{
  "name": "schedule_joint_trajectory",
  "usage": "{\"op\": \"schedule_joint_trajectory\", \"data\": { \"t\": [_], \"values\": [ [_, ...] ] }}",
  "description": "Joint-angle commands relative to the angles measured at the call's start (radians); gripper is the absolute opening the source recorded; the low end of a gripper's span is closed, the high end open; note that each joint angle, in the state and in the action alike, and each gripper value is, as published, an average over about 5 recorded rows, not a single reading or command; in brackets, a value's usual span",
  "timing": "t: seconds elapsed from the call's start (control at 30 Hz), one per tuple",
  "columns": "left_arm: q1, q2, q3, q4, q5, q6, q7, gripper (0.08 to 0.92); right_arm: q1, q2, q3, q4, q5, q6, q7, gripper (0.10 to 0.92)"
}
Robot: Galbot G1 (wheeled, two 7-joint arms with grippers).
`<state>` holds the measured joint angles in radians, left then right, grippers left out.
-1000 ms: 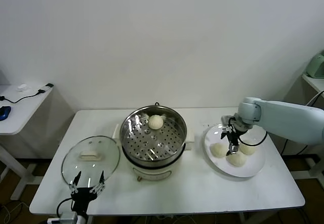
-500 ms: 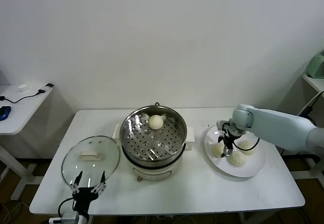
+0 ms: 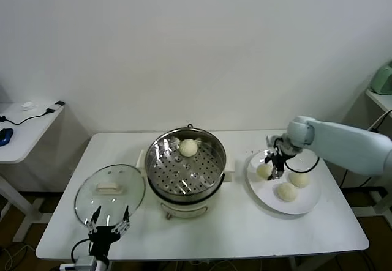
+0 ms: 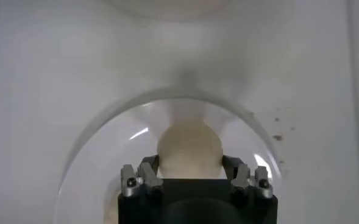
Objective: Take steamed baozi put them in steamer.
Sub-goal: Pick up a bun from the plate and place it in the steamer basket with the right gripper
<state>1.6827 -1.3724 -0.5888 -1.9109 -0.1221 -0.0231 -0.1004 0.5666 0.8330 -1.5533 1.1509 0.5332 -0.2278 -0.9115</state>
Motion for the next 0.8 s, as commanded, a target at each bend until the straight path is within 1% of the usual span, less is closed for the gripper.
{"op": "schedule_joint_trajectory", "data": {
  "t": [0.03, 0.13, 0.27, 0.37, 0.47, 0.63, 0.8],
  "values": [
    [0.001, 0.004, 0.0, -0.005, 0.002, 0.001, 0.0, 0.823, 0.397, 0.013, -0.169, 0.073, 0.232, 0.04, -0.064, 0.687],
    [0.003, 0.007, 0.0, -0.012, 0.002, 0.001, 0.0, 0.823, 0.48, 0.06, -0.166, 0.13, 0.338, 0.018, -0.051, 0.687],
    [0.004, 0.009, 0.002, -0.019, 0.004, 0.003, 0.0, 0.823, 0.522, 0.152, -0.126, 0.232, 0.46, -0.033, 0.008, 0.687],
    [0.002, 0.009, 0.006, -0.026, 0.007, 0.007, 0.001, 0.823, 0.498, 0.236, -0.084, 0.291, 0.52, -0.073, 0.061, 0.687],
    [0.001, 0.008, 0.008, -0.032, 0.008, 0.011, 0.002, 0.823, 0.439, 0.319, -0.049, 0.32, 0.555, -0.116, 0.113, 0.687],
    [-0.003, 0.011, 0.006, -0.03, 0.007, 0.012, 0.003, 0.823, 0.303, 0.425, -0.019, 0.295, 0.552, -0.184, 0.202, 0.687],
    [-0.008, 0.015, 0.005, -0.025, 0.003, 0.011, 0.004, 0.823, 0.176, 0.493, -0.013, 0.195, 0.51, -0.228, 0.249, 0.687]
  ]
}}
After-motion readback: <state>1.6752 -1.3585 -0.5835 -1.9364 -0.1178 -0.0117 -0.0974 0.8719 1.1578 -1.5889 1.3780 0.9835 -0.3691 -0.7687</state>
